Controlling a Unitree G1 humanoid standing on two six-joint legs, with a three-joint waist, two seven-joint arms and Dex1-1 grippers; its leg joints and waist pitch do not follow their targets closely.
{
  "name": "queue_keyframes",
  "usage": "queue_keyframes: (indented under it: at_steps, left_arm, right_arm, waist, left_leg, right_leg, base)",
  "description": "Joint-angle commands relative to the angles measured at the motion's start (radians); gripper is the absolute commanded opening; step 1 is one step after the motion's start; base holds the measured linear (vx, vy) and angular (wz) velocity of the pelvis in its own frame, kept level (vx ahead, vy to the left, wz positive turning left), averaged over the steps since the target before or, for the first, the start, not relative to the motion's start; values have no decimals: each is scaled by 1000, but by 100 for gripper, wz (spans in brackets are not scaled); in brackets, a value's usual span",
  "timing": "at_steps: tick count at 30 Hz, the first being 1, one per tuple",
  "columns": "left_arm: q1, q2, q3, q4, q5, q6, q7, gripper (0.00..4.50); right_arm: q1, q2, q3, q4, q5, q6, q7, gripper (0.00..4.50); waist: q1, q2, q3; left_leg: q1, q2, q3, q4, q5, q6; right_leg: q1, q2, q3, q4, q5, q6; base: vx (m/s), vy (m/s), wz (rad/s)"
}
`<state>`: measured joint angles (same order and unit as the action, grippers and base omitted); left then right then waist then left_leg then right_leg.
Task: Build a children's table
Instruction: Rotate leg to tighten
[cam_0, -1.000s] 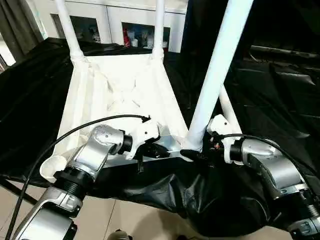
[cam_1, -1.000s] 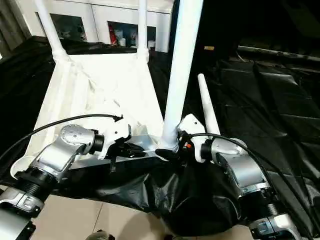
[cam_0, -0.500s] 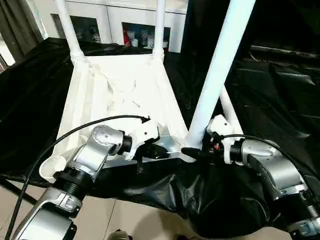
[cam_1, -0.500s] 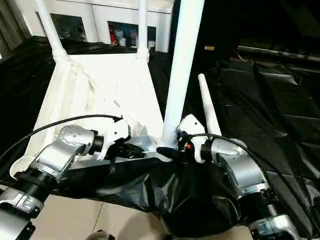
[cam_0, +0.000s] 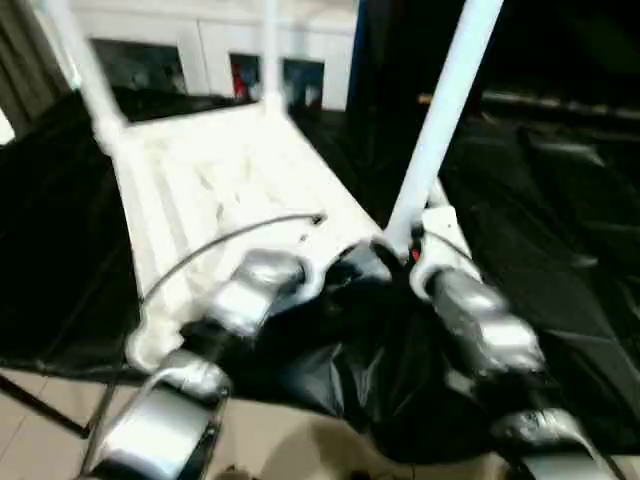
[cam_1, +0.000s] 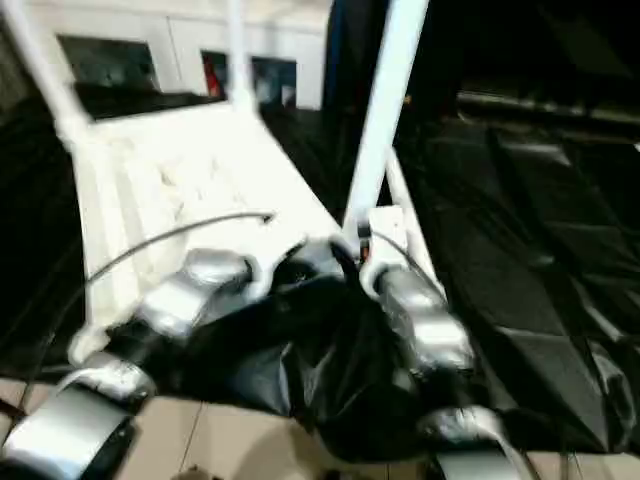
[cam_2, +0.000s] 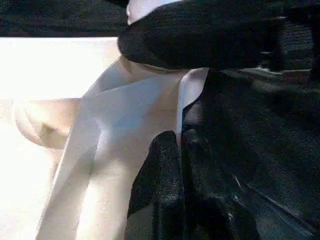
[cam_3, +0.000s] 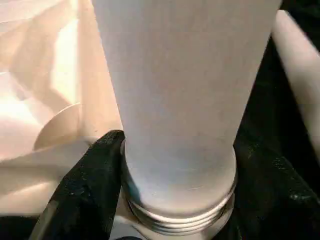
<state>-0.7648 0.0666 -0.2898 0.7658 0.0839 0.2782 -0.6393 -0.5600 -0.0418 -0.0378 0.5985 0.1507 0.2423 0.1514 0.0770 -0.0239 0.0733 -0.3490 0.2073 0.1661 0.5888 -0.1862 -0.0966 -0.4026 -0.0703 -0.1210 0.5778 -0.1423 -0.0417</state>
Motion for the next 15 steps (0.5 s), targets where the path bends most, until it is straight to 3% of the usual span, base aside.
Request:
queue_keyframes:
  at_steps: [1, 3, 6, 7, 9, 10, 15]
  left_arm:
    - [-23, -8, 20, 15, 8, -7, 61, 0]
    - [-28, -18, 24, 15, 4, -35, 27, 0]
    - [-30, -17, 25, 21, -1, -50, 11, 0]
    - [-29, -11, 22, 23, -7, -72, -10, 0]
    - [-21, 5, 16, 13, -20, -95, -57, 0]
    - [-14, 15, 12, 2, -25, -111, -85, 0]
    - [8, 69, 4, -38, -32, -112, -170, 0]
  right_arm:
    - [11, 45, 6, 43, 39, 19, 9, 275]
    - [-12, 61, -1, 37, 38, 12, 40, 345]
    - [-23, 61, -7, 37, 35, 1, 54, 365]
    - [-25, 47, 4, 29, 29, -11, 78, 381]
    - [-15, 7, 35, -9, 17, -26, 139, 393]
    - [-4, -16, 51, -40, 17, -21, 177, 399]
    - [60, -137, 107, -185, 15, 48, 339, 438]
  waist:
    - [1, 7, -78]
    - [1, 8, -80]
    - [-3, 6, -79]
    - [-4, 3, -79]
    - [-3, 5, -80]
    - [-3, 1, -77]
    - [0, 0, -74]
  left_leg:
    - [-1, 13, -4, -65, -184, 44]
    - [-3, 16, -4, -66, -171, 54]
    - [-5, 15, -3, -66, -161, 64]
    - [-4, 15, -2, -66, -160, 67]
    - [-6, 15, -2, -65, -155, 72]
    - [-6, 14, -1, -65, -156, 78]
    - [-4, 17, 1, -65, -151, 88]
  right_leg:
    - [57, -76, 48, -91, -431, -60]
    - [59, -76, 51, -83, -381, -82]
    - [61, -76, 53, -77, -348, -105]
    - [61, -76, 53, -78, -349, -107]
    - [64, -77, 54, -75, -344, -113]
    - [65, -76, 53, -78, -351, -111]
    - [61, -78, 55, -81, -384, -101]
  base:
    - [0, 0, 0]
    - [0, 0, 0]
    - [0, 0, 0]
    - [0, 0, 0]
    - [0, 0, 0]
    - [0, 0, 0]
    - [0, 0, 0]
